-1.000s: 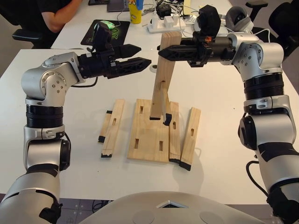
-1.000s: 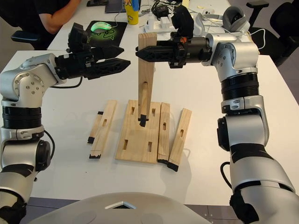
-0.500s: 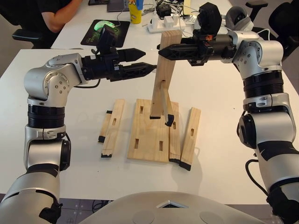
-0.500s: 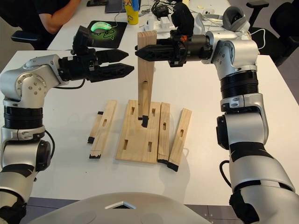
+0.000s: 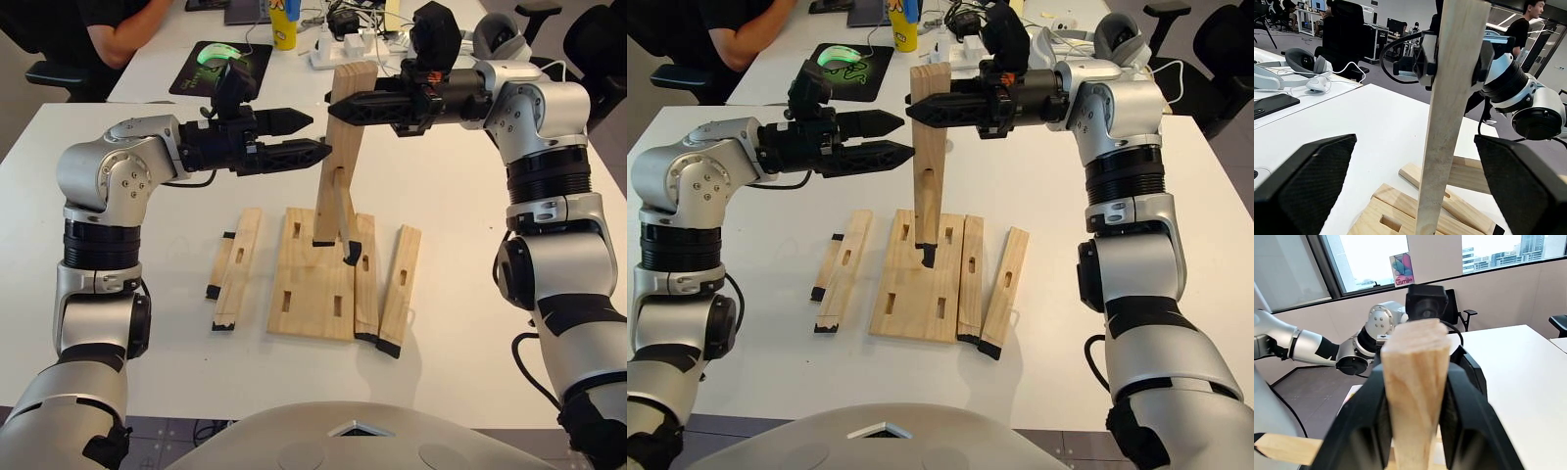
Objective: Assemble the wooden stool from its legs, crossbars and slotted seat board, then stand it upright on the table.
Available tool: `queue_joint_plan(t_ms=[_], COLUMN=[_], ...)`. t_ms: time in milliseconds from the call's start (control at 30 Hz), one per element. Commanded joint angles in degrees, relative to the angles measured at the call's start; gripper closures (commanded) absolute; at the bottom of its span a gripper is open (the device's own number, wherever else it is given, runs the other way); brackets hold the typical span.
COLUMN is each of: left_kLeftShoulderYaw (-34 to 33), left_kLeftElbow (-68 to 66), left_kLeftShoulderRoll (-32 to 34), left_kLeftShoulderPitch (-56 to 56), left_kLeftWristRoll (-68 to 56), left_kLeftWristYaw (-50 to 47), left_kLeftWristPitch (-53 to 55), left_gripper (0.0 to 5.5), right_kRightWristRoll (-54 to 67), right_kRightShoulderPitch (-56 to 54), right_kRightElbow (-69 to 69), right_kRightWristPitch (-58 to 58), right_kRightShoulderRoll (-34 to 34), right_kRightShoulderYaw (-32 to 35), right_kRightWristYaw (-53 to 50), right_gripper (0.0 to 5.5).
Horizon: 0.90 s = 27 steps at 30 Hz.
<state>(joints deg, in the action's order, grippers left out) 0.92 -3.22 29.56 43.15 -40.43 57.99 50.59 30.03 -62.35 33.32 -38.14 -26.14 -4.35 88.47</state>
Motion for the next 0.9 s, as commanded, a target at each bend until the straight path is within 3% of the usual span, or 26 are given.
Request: queue_joint_plan(t_ms=[33,167,433,667,900], left_kLeftShoulderYaw=[-1.2,0.2,-5.0,-3.9,-3.5], left_kLeftElbow=[-0.1,0.5,2.5,9.9,14.2], left_kLeftShoulderRoll=[0.8,3.8,4.5,5.5,6.5], left_kLeftShoulderPitch=[0.0,-4.8,-11.1,-20.4,-26.8], left_kLeftWristRoll=[0.6,6.2,6.9,12.4,12.8], left_kLeftWristYaw=[-0.7,-2.3,-6.7,-11.4,-11.7], left_kLeftWristPitch=[-0.2,-4.5,-6.0,-11.4,-11.0], left_gripper=[1.04,1.04,1.04,1.04,1.04], right_kRightWristRoll=[1.7,5.5,14.4,7.2,-3.2], right_kRightShoulderPitch=[1.7,5.2,16.5,25.5,31.3], right_kRightElbow=[-2.7,-7.3,-29.5,-51.5,-63.4], right_kRightWristPitch=[-3.1,-9.4,-22.8,-22.4,-16.6], right_kRightShoulderRoll=[-1.4,-0.5,5.1,17.7,21.6], right_kRightShoulderYaw=[3.9,13.4,28.6,30.9,28.3], right_kRightWristYaw=[-3.7,-18.1,-48.1,-81.1,-97.5], right_gripper=[4.46,4.46,4.46,4.46,4.46])
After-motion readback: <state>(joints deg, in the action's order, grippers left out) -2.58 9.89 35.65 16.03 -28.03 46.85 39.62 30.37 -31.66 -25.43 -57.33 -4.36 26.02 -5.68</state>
